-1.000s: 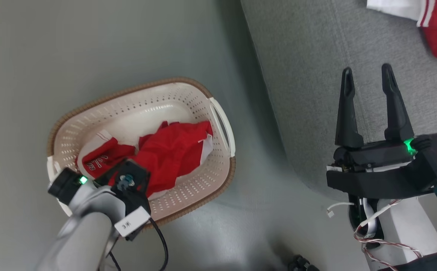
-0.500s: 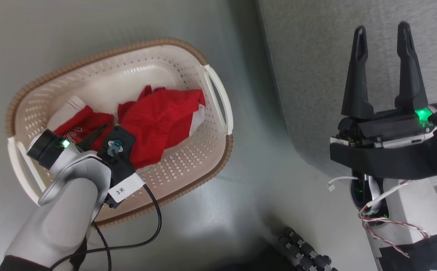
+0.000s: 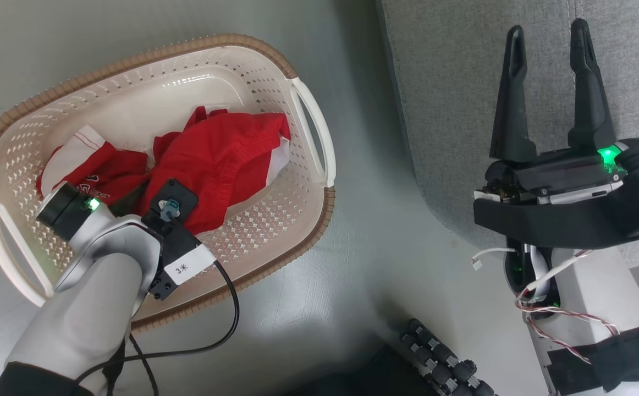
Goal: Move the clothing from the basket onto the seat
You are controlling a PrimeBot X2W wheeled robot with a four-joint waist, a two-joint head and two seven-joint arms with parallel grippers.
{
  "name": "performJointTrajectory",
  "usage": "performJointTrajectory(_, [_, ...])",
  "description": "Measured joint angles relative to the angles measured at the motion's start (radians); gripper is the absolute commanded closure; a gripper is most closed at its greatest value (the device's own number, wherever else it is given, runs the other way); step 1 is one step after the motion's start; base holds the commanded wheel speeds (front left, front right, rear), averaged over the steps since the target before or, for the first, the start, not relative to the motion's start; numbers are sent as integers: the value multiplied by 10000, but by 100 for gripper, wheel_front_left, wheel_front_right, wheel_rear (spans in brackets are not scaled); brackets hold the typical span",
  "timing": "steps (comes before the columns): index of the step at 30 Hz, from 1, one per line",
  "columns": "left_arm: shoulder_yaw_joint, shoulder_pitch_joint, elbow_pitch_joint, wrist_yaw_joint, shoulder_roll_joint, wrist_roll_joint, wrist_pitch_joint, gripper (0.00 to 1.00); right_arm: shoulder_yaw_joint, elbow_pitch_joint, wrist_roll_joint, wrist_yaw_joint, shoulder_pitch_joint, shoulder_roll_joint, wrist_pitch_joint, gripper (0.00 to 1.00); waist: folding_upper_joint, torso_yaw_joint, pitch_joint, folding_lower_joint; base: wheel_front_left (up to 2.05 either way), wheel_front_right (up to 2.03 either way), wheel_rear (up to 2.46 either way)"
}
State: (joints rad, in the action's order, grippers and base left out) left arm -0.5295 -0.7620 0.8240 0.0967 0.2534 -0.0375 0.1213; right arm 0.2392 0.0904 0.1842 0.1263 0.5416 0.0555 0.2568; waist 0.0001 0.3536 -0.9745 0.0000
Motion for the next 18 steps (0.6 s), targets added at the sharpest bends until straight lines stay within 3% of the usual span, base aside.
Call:
performJointTrajectory(2, [2,-37,88,-12,-38,0,-59,100,36,-111,2,0,52,-6,2,0,0,28,17,0,0,0,0])
performJointTrajectory(18, [-88,-36,109,19,-1024,395,-1870,100,157,-1338,-2,-2,242,-27,0,0,-1,-133,1081,-1,0,0,0])
